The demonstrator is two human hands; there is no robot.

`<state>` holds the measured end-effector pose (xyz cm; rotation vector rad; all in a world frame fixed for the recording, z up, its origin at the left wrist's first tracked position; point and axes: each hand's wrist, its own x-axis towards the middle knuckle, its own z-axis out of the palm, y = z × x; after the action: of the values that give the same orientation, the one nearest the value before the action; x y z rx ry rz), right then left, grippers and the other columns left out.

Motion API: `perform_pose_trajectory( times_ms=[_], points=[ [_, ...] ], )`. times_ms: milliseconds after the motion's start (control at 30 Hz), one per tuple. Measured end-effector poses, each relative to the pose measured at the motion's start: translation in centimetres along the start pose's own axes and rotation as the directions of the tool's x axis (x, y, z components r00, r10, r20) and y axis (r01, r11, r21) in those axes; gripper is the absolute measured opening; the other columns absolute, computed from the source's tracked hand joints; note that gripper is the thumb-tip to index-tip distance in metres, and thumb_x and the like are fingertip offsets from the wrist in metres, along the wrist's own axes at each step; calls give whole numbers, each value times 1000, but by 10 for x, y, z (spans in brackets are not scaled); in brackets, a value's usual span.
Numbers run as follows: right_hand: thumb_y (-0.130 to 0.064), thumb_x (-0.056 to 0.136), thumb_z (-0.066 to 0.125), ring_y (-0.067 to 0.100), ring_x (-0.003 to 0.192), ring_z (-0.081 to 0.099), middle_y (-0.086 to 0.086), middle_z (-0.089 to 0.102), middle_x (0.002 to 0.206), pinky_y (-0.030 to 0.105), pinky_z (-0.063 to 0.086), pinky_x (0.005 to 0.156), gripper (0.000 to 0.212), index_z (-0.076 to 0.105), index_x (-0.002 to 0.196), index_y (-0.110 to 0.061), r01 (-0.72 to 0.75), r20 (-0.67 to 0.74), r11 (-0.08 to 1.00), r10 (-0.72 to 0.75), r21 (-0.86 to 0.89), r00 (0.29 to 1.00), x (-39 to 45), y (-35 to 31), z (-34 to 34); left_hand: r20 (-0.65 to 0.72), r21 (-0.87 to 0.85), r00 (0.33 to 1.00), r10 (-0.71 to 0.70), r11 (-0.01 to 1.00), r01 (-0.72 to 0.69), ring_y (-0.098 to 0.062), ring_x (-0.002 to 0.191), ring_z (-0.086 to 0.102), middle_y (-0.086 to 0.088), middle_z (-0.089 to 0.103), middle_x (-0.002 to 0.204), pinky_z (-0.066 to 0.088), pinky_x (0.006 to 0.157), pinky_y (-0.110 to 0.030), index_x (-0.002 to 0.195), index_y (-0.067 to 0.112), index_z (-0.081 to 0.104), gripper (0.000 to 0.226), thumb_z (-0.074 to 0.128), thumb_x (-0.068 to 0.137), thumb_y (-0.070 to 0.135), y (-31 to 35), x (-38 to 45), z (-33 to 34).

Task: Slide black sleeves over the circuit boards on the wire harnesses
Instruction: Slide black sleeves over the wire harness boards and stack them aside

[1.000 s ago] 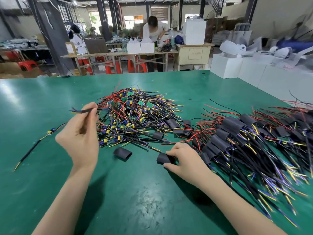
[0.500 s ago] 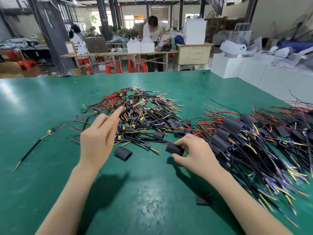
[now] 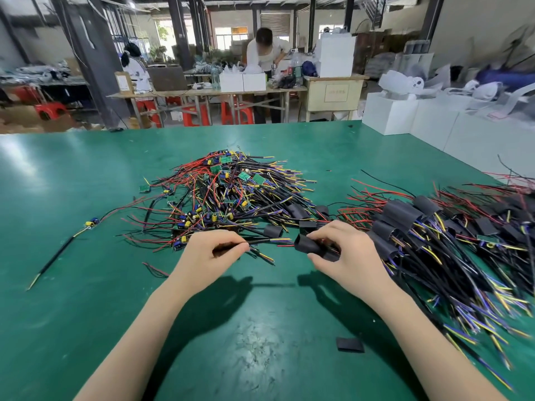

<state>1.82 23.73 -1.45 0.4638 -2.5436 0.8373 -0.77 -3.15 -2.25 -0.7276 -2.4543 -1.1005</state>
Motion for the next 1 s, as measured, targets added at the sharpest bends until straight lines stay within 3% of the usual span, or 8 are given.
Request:
perform_pose_trajectory(
  times_ms=[333, 467, 600, 667, 767, 867, 1000],
  points=[
    [-23, 75, 75, 14, 98, 58, -10, 64, 100, 37, 41, 81, 29, 70, 103, -23, 133, 73, 990, -130, -47, 989, -3, -4, 8, 83, 20, 997, -6, 1000, 5, -7, 74, 64, 12, 71, 78, 50, 70, -28, 84, 16, 76, 6, 71, 88, 15, 3, -2, 4],
    [-28, 74, 75, 16, 94, 60, -8, 65, 99, 37, 40, 79, 29, 70, 101, -21, 230, 114, 962, -214, -144, 970, -5, -10, 13, 137, 13, 990, 15, 1000, -17, -8, 69, 61, 10, 68, 74, 49, 66, -30, 85, 15, 75, 7, 70, 89, 16, 10, -4, 11],
    [-31, 72, 74, 16, 90, 62, -9, 65, 94, 38, 42, 78, 27, 70, 97, -23, 233, 114, 951, -213, -202, 970, -5, -14, 15, 179, -13, 983, 38, 999, -36, -10, 67, 59, 5, 67, 74, 47, 63, -30, 91, 14, 74, 6, 68, 90, 15, 17, -3, 19],
    [-32, 71, 74, 16, 90, 61, -9, 65, 94, 38, 42, 78, 27, 70, 97, -23, 230, 124, 953, -208, -196, 970, -5, -16, 16, 221, -67, 975, 29, 998, -14, -4, 71, 56, 4, 65, 79, 45, 68, -23, 109, 18, 68, 20, 68, 89, 16, 23, -4, 24],
    [-32, 69, 75, 19, 88, 62, -8, 65, 90, 39, 42, 76, 26, 70, 93, -23, 223, 149, 941, -189, -255, 971, -5, -13, 15, 350, -62, 937, -7, 998, 31, 1, 100, 56, 9, 60, 110, 40, 91, -13, 136, 24, 46, 58, 73, 85, 30, 22, -3, 21],
    [-32, 71, 73, 18, 89, 61, -8, 64, 90, 36, 38, 78, 24, 70, 94, -24, 168, 149, 945, -130, -281, 980, -5, -6, 12, 382, 98, 923, -54, 995, 17, -3, 106, 51, 9, 56, 115, 40, 92, -14, 126, 23, 52, 61, 82, 75, 37, 7, -1, -1],
    [-36, 76, 68, 16, 95, 58, -9, 62, 95, 34, 32, 82, 24, 68, 98, -27, 157, 200, 936, -96, -316, 975, -4, -4, 12, 483, 211, 856, -185, 973, 92, -4, 82, 55, 8, 62, 93, 44, 77, -17, 97, 28, 63, 32, 84, 73, 28, -7, -2, -21]
  ],
)
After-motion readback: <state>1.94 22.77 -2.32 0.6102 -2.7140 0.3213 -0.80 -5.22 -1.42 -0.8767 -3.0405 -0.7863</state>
